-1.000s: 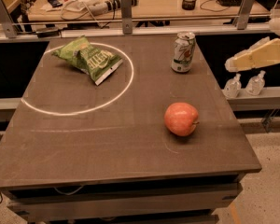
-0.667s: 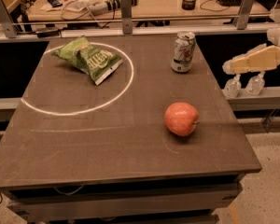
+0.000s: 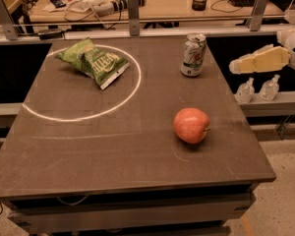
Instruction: Move 7up can near green jalapeno chip bag
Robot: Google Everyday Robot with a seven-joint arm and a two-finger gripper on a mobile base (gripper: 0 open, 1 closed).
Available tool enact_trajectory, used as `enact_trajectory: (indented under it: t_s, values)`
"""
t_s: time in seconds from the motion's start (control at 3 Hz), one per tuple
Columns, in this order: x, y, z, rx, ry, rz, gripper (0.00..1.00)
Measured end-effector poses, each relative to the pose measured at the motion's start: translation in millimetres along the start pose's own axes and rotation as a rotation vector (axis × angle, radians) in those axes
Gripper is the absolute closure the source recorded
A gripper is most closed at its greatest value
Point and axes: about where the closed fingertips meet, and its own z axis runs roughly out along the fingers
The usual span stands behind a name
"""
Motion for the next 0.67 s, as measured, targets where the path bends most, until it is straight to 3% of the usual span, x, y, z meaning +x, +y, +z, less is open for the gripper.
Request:
enact_trajectory:
  t_s: [0.67]
  values:
    - [-11.5, -18.3, 62.1, -0.022, -0.038, -0.006, 0.00]
